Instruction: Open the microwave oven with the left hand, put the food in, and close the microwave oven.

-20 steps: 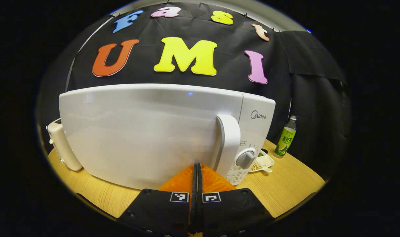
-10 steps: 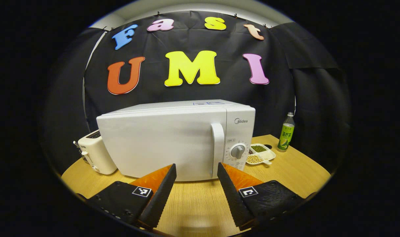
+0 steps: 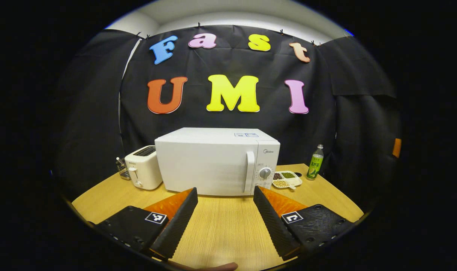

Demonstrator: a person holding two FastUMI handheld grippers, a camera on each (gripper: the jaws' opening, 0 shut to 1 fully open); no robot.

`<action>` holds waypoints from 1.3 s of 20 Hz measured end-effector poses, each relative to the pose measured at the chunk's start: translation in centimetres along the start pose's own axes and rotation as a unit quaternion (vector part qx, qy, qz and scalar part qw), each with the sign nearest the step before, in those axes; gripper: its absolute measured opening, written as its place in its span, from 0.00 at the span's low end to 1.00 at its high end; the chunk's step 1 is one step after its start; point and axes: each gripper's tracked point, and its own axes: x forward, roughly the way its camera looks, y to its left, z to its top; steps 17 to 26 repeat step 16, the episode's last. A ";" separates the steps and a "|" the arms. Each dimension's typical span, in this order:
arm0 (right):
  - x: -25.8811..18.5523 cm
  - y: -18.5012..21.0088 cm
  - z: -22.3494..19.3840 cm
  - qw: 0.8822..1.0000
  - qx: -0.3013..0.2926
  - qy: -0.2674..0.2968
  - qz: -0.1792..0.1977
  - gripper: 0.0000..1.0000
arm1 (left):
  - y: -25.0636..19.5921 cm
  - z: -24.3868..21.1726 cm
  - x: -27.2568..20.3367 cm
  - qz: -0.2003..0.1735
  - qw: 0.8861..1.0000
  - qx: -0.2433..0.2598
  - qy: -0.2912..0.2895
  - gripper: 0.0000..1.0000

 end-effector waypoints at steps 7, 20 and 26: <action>-3.6 1.1 3.3 0.999 -0.028 -0.040 -0.011 0.91 | 1.4 5.7 -7.6 0.005 0.999 0.018 -0.039 0.95; -5.7 1.6 4.8 0.998 -0.039 -0.048 -0.010 0.91 | 2.3 10.9 -16.1 0.020 0.993 0.032 -0.114 0.96; -5.7 1.6 4.8 0.998 -0.039 -0.048 -0.010 0.91 | 2.3 10.9 -16.1 0.020 0.993 0.032 -0.114 0.96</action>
